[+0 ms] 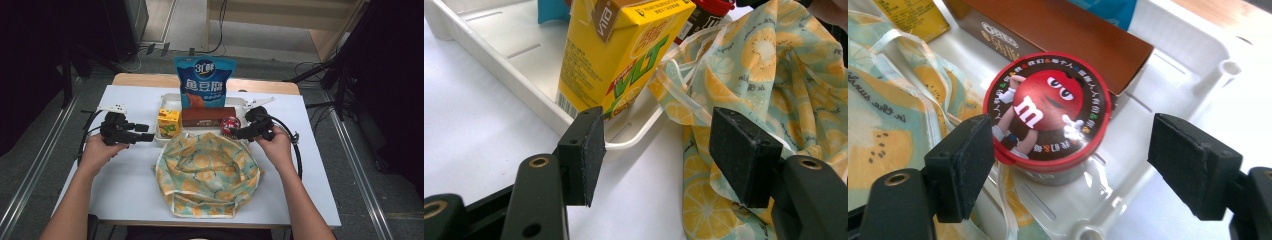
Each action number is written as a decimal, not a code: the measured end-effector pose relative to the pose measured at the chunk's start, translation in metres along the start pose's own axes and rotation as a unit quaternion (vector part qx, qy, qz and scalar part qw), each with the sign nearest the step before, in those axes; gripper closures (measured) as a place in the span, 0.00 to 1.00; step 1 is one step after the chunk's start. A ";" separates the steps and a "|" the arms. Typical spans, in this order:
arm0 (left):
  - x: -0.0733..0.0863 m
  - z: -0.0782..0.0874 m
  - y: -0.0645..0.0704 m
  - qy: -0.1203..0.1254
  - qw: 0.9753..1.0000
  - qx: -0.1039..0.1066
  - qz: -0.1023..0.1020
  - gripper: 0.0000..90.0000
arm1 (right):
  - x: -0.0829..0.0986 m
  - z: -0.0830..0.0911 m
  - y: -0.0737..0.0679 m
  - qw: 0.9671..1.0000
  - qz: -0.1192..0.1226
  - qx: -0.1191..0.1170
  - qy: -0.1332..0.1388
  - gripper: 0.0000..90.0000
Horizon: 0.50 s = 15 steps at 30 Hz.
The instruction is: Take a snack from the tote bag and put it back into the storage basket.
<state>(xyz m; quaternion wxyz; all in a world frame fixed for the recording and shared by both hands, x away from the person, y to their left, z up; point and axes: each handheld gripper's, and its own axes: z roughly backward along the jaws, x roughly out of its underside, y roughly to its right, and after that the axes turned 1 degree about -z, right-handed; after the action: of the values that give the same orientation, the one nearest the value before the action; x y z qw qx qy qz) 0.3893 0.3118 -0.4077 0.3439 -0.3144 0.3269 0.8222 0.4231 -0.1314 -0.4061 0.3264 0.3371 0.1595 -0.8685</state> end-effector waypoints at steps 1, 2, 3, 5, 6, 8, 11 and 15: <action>0.000 0.000 0.000 0.000 1.000 0.000 -0.001 0.44 | 0.000 0.002 0.000 1.000 0.004 0.002 0.001 0.21; 0.000 0.000 0.000 0.001 1.000 0.000 0.000 0.44 | -0.001 0.004 -0.001 1.000 0.006 0.005 0.003 0.21; 0.000 0.000 0.000 0.002 1.000 0.000 0.001 0.44 | -0.001 0.006 -0.001 1.000 0.008 0.006 0.004 0.21; 0.000 0.000 -0.001 0.002 1.000 0.000 0.001 0.44 | -0.002 0.010 -0.001 1.000 0.009 0.006 0.010 0.21; 0.000 0.000 0.000 0.002 1.000 0.000 0.002 0.44 | -0.002 0.012 -0.001 1.000 0.007 0.005 0.014 0.21; -0.001 0.000 0.000 0.002 1.000 0.001 0.001 0.44 | -0.002 0.015 -0.001 1.000 0.007 0.006 0.018 0.21; -0.001 -0.001 0.000 0.001 1.000 0.000 -0.001 0.44 | -0.002 0.021 -0.001 1.000 0.004 0.002 0.020 0.21; -0.001 0.000 0.000 0.003 1.000 0.000 0.001 0.44 | -0.002 0.027 -0.002 1.000 0.003 -0.002 0.025 0.21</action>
<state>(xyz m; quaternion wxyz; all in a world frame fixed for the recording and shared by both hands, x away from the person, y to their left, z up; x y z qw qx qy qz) 0.3901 0.3117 -0.4073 0.3424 -0.3165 0.3283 0.8215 0.4093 -0.1426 -0.3849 0.3255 0.3590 0.1684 -0.8584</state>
